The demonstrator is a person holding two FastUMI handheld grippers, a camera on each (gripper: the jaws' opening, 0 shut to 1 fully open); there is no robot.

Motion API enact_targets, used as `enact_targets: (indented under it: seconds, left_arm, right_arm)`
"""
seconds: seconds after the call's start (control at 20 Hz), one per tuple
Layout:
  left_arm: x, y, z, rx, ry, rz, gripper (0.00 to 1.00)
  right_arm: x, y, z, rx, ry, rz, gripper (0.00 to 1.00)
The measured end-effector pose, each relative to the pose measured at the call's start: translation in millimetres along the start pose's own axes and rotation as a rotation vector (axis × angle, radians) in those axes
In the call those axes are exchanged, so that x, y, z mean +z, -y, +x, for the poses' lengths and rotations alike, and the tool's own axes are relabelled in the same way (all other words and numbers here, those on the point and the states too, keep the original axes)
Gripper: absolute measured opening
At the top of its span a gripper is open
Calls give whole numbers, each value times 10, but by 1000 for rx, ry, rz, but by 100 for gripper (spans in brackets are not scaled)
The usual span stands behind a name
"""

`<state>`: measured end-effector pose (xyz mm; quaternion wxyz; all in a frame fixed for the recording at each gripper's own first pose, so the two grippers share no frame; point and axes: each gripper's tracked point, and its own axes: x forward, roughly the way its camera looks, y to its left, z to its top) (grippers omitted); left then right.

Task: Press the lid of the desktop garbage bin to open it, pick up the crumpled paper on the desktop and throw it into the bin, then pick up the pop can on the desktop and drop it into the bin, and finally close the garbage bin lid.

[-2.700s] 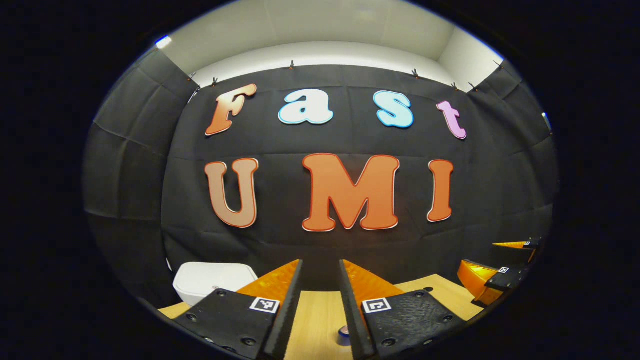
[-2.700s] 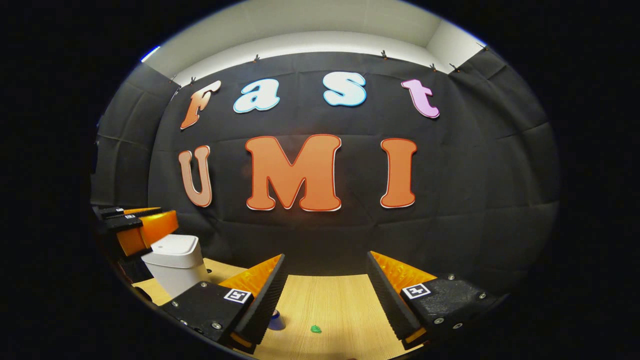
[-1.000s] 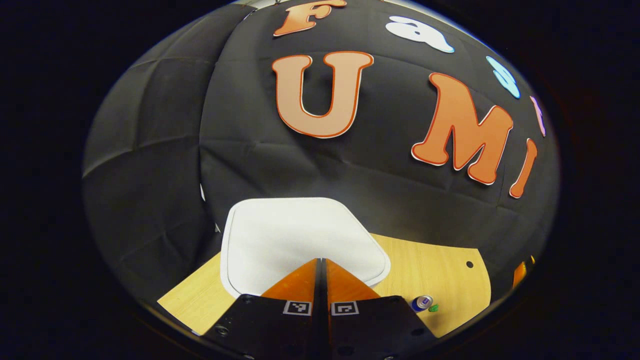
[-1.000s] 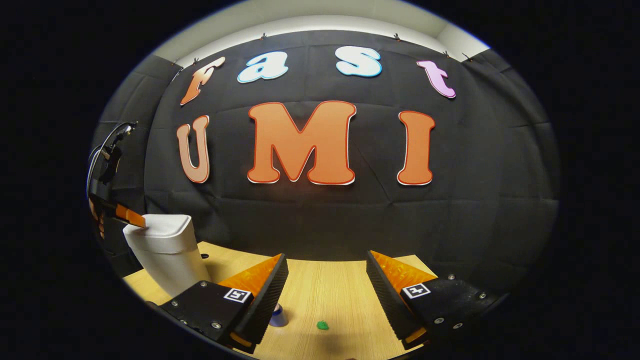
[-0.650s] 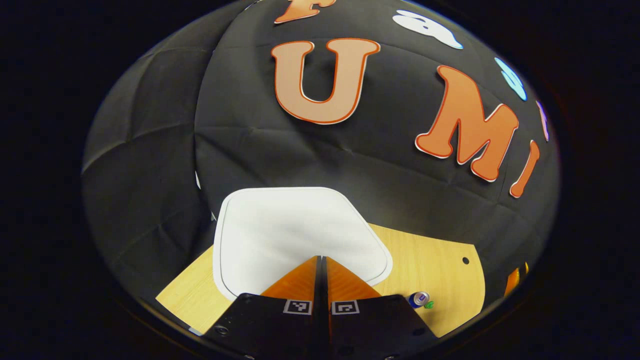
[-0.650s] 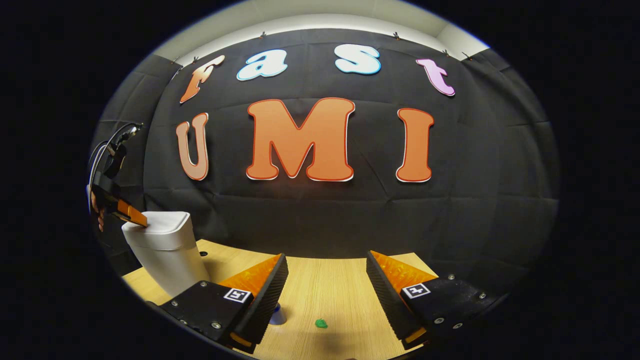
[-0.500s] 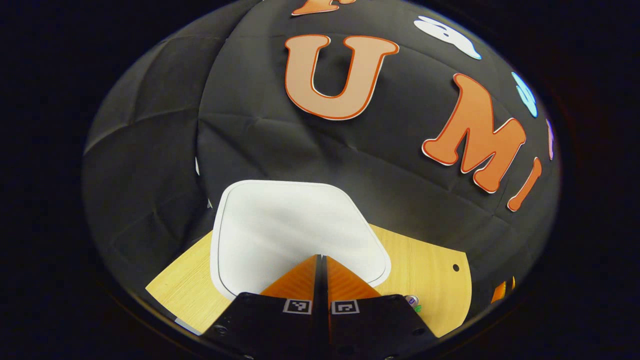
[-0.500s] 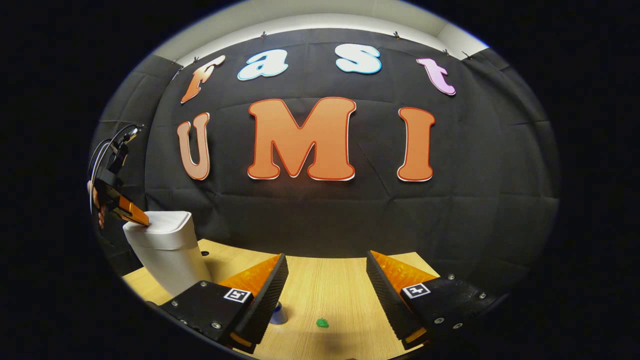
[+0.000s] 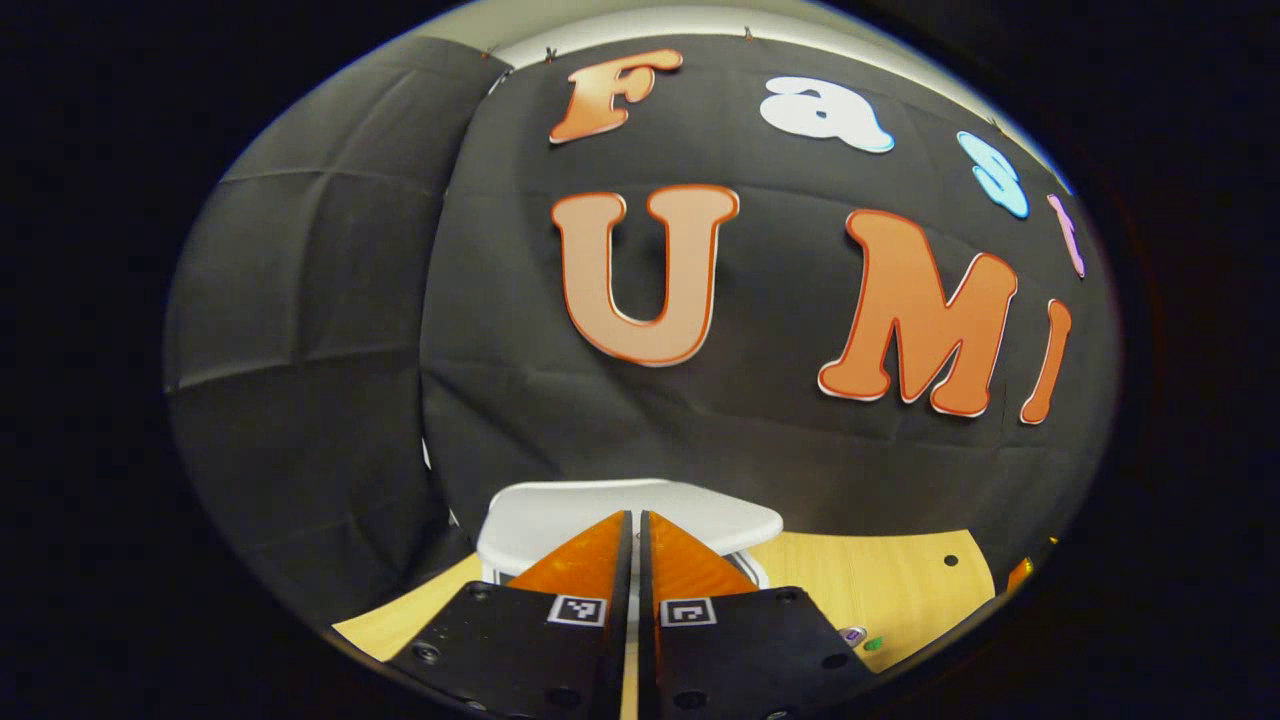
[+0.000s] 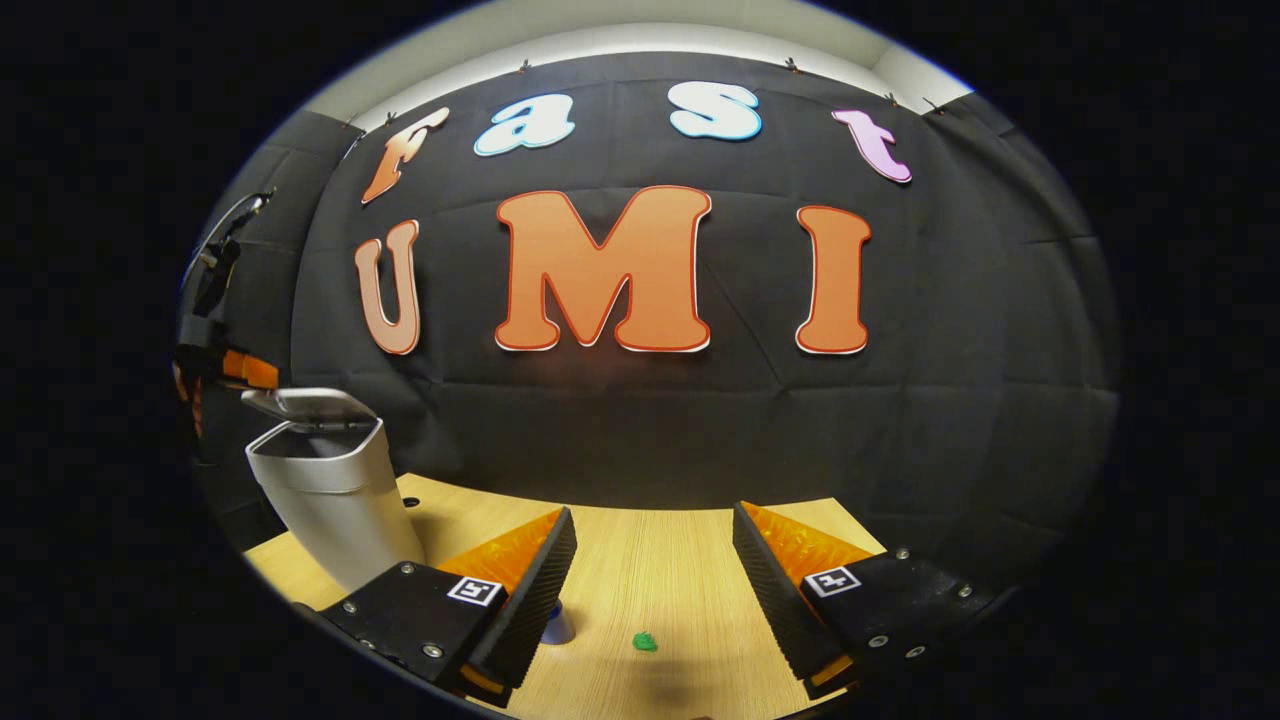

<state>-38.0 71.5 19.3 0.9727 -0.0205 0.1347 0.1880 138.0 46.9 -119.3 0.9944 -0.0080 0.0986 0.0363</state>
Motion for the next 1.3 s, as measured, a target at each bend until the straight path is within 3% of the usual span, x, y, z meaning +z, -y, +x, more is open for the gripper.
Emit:
enact_targets:
  seconds: [0.1, 0.5, 0.75, 1.1, 1.3]
  left_arm:
    - [115, 68, -190, -12, 65, 10, 16]
    - [305, 527, -793, -66, 201, 95, 48]
    - [345, 677, -1039, -77, 223, 72, 55]
    - [301, 968, -1342, -113, 227, 72, 77]
    - [334, 1114, -1473, -129, 235, 116, 77]
  right_arm:
    - [-72, -5, 6, 12, -6, 8, 94]
    - [-608, -49, 154, 42, -81, -30, 94]
    - [-885, -107, 272, 64, -121, -52, 94]
    - [-1571, -45, 577, 53, -243, -75, 94]
    - [-1871, -17, 711, 46, -313, -74, 94]
